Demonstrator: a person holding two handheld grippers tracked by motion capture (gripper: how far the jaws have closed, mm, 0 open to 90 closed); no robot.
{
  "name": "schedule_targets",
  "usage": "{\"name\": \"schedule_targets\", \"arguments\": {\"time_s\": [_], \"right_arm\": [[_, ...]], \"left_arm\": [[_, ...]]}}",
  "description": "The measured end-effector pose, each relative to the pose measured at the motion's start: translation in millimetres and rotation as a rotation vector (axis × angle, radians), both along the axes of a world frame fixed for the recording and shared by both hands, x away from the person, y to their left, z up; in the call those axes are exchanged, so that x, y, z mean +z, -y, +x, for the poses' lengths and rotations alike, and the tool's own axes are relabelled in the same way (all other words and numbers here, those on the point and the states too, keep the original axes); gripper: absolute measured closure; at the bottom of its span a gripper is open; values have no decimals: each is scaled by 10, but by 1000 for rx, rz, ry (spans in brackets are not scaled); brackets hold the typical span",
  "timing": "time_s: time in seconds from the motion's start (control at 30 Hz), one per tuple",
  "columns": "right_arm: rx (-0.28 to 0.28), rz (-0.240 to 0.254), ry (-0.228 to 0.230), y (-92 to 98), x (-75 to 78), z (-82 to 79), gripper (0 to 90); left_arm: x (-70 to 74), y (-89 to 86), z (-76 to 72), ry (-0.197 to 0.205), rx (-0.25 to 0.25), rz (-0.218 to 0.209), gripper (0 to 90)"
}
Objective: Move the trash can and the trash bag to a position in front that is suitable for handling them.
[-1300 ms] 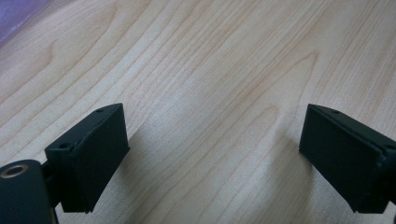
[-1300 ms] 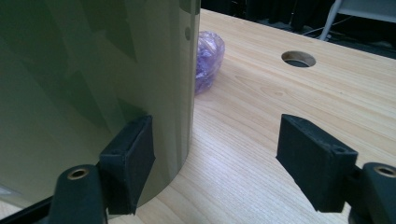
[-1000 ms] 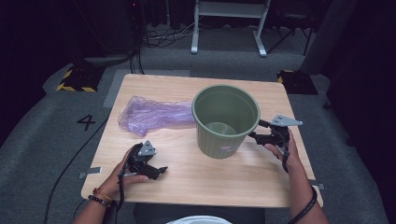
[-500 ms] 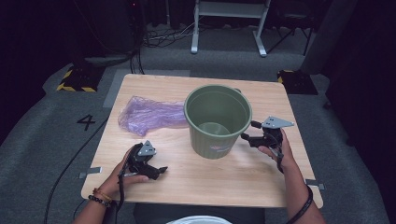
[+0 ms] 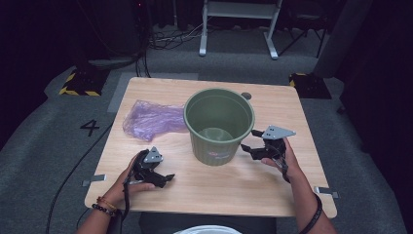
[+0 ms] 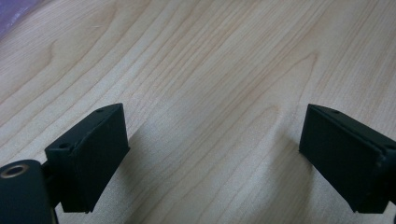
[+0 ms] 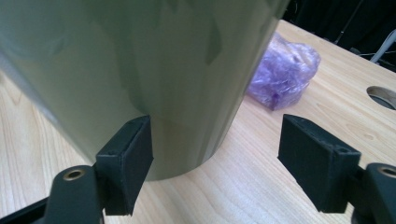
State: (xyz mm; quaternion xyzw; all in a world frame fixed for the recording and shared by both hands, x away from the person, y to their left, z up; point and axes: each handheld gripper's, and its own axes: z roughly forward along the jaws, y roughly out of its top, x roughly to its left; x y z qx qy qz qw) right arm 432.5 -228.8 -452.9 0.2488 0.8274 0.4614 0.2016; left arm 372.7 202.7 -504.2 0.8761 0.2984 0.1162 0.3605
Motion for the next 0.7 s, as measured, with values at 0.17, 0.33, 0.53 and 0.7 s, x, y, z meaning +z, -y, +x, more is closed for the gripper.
{"name": "schedule_targets", "arguments": {"time_s": [0.17,0.33,0.53,0.7], "right_arm": [[2,-55,-1,-5,-56,-18,260],[-48,-95,-14,74,-124,12,262],[-119,-46,-19,180,-123,103,287],[-175,-12,-7,157,-39,247,306]], "left_arm": [[0,0,0,0,0,0,78],[0,0,0,0,0,0,78],[0,0,1,0,0,0,77],[0,3,3,-1,-1,-1,76]]}}
